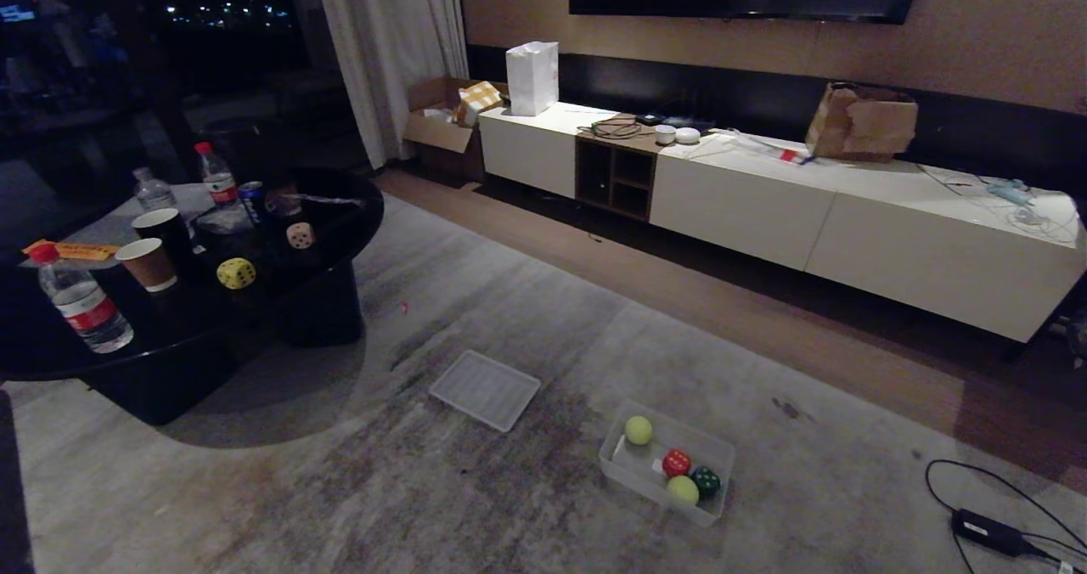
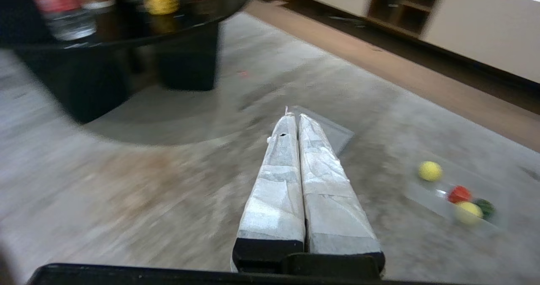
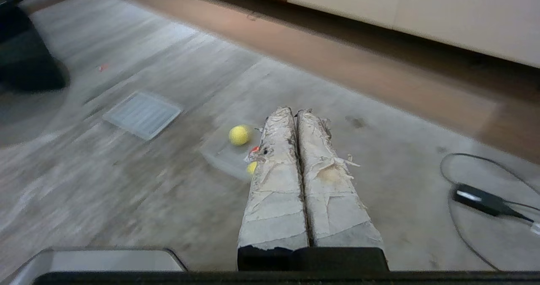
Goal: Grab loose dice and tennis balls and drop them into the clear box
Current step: Pick up toys out of the box
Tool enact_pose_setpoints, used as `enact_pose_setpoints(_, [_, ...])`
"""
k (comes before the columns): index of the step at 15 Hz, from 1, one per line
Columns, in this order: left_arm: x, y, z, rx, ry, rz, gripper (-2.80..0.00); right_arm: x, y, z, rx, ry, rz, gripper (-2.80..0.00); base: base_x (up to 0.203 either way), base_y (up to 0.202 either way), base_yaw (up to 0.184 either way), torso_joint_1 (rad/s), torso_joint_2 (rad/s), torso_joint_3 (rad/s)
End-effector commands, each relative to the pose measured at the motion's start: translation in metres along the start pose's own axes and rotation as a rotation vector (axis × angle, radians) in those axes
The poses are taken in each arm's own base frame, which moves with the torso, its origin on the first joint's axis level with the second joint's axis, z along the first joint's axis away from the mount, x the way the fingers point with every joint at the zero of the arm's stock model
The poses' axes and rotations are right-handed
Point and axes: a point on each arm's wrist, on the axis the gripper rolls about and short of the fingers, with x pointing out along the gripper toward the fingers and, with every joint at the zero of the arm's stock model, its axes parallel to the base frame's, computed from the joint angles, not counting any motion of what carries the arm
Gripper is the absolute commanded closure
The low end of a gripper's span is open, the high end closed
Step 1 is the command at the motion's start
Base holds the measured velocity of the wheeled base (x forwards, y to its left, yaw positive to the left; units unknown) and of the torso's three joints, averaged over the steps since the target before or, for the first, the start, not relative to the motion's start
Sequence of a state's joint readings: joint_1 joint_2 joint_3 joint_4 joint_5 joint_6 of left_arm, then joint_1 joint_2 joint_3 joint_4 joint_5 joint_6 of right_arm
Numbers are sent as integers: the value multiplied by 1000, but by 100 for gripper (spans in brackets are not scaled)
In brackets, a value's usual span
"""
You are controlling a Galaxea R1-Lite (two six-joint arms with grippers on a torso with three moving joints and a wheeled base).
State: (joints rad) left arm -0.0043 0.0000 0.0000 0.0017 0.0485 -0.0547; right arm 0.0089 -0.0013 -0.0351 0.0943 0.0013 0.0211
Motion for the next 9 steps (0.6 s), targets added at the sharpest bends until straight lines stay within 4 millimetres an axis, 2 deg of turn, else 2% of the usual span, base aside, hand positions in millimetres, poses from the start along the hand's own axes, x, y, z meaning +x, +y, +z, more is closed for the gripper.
enact_pose_setpoints(1, [0,0,0,1,3,-1,0,0,0,0,-1,2,0,0,7,-3,126,-2,-1,7])
enact_pose_setpoints(9, [0,0,0,1,3,0,0,0,0,0,0,2,0,0,0,-7,167,2,2,6])
